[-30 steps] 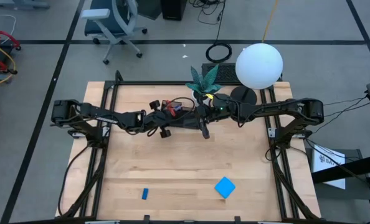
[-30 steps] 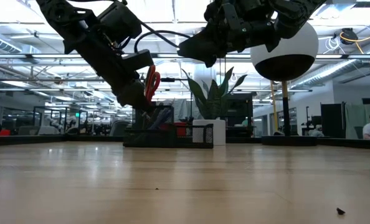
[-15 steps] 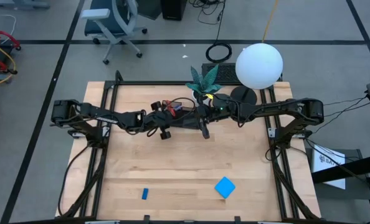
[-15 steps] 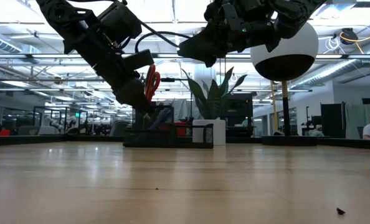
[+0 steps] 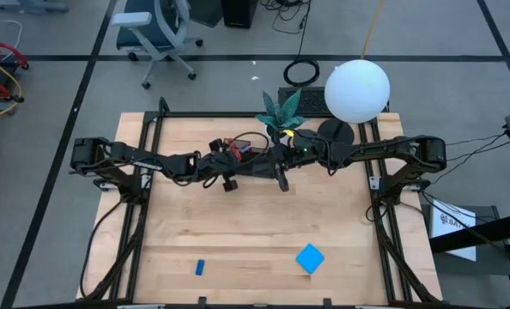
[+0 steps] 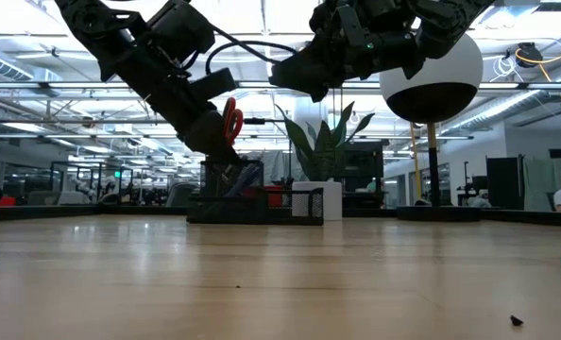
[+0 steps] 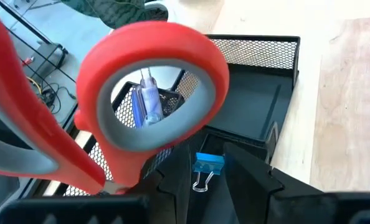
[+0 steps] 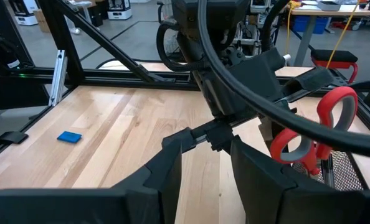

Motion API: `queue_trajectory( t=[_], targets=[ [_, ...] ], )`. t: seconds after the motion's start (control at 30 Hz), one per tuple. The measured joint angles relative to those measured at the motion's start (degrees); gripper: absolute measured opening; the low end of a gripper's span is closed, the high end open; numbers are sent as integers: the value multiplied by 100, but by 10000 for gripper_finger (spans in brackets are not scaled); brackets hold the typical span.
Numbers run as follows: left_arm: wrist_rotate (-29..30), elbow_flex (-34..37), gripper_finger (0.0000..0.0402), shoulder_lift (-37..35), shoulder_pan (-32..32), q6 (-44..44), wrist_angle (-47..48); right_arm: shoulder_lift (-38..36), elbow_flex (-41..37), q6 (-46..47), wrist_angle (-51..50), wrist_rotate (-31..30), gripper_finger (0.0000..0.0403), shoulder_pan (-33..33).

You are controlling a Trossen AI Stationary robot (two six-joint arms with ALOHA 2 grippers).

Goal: Pick and place office supplies into organizer
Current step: Put the blue paper clip into the black desk organizer

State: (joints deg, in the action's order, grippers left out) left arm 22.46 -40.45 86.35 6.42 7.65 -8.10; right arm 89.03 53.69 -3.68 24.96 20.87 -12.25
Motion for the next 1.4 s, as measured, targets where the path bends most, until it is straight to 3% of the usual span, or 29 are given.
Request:
queue_trajectory(
  t=[1.07,1.17,1.4],
  targets=[
    [-13,0,105,0,-9,-175,-55,0,0,0,1,1,130,0],
    [2,0,123,0,-9,-156,-12,0,0,0,-1,-1,130,0],
    [2,-1,215,0,-9,-156,-19,0,0,0,-1,0,130,0]
  ],
)
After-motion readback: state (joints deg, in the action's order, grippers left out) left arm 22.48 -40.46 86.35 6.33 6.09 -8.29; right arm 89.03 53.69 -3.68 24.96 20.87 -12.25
